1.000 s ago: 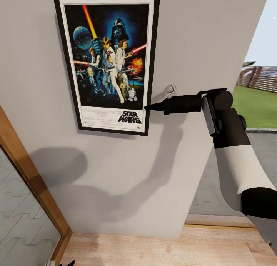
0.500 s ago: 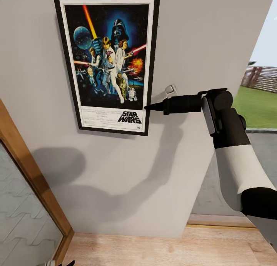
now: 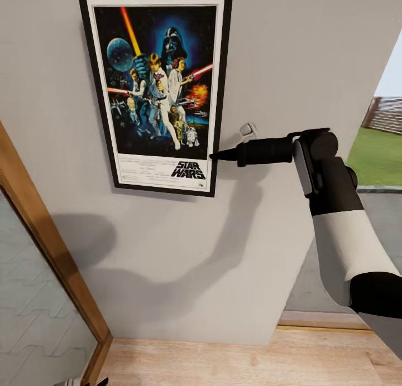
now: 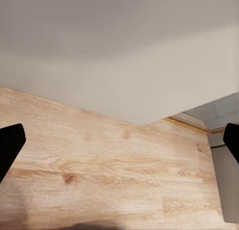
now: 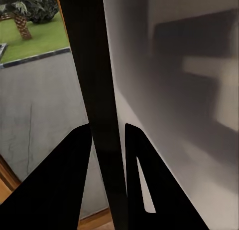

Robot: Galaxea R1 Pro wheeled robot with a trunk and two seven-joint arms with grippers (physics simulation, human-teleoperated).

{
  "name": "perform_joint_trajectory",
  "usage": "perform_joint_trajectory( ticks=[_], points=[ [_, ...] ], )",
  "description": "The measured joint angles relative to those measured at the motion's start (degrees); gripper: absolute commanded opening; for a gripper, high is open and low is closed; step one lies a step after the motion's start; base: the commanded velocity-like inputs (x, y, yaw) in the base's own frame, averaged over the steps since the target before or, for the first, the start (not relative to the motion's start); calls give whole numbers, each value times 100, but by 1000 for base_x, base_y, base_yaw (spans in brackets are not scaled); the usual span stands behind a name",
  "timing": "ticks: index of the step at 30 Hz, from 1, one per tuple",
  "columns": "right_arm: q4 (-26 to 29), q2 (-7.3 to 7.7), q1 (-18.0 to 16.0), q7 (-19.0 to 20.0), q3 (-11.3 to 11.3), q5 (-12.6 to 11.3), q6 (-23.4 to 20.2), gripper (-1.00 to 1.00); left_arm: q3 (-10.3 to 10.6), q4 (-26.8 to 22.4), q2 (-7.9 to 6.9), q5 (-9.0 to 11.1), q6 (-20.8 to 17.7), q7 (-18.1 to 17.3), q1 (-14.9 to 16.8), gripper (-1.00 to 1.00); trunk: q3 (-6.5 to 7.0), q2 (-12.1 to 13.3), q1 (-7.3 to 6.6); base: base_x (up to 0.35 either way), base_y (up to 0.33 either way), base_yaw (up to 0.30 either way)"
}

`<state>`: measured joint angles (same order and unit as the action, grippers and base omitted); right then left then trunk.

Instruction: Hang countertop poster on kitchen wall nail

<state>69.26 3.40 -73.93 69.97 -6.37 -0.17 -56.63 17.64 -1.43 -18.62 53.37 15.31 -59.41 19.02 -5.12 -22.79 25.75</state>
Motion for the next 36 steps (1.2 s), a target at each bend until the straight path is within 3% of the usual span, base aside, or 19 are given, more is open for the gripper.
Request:
perform_joint_trajectory(
  ticks=[36],
  points=[
    [17, -1, 0, 0, 1, 0, 5, -100, -1, 0, 0, -1, 0, 1, -1, 100, 0, 0, 0, 0, 15, 0]
  ],
)
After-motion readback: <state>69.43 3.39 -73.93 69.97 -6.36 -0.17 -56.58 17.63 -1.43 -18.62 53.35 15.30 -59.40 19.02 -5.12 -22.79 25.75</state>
